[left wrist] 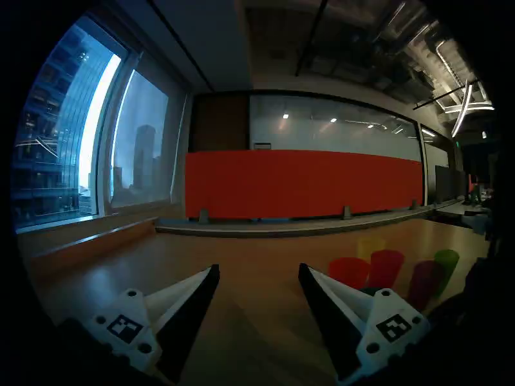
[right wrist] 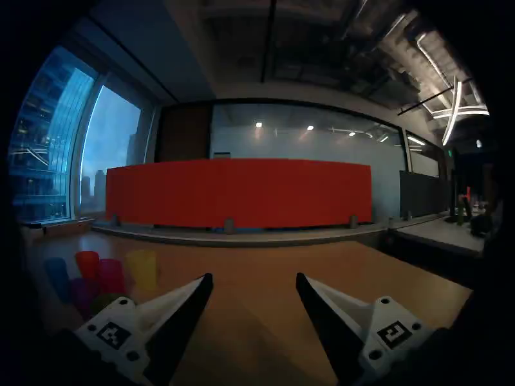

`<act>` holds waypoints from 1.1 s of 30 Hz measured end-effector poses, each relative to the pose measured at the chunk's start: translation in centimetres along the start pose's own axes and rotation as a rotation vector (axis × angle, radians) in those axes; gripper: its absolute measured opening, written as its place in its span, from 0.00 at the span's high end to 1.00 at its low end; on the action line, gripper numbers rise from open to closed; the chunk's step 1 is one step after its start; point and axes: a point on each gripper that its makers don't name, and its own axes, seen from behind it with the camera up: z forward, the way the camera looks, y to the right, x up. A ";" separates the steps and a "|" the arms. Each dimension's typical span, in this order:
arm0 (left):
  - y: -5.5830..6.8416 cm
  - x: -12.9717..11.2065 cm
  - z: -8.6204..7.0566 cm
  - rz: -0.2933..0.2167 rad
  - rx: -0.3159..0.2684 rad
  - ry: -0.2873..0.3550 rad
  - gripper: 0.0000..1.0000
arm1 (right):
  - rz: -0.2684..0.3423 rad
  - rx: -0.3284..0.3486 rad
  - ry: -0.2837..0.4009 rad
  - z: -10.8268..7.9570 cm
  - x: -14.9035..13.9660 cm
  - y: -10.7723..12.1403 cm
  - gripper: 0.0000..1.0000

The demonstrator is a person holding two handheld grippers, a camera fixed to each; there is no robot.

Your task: Pour water

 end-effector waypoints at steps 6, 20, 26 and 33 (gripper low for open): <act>0.0 0.0 0.0 0.000 0.000 0.000 0.09 | 0.000 0.000 0.000 0.0 0.0 0.0 0.00; 0.0 -0.1 0.1 0.000 0.000 0.001 0.09 | 0.000 0.000 0.000 0.0 -0.1 0.0 0.00; 0.0 -0.3 0.1 0.000 0.000 0.001 0.09 | 0.000 0.000 0.000 0.0 -0.1 0.0 0.00; 0.0 -0.3 0.2 0.000 0.000 0.002 0.09 | 0.000 0.000 0.001 0.1 -0.2 0.1 0.00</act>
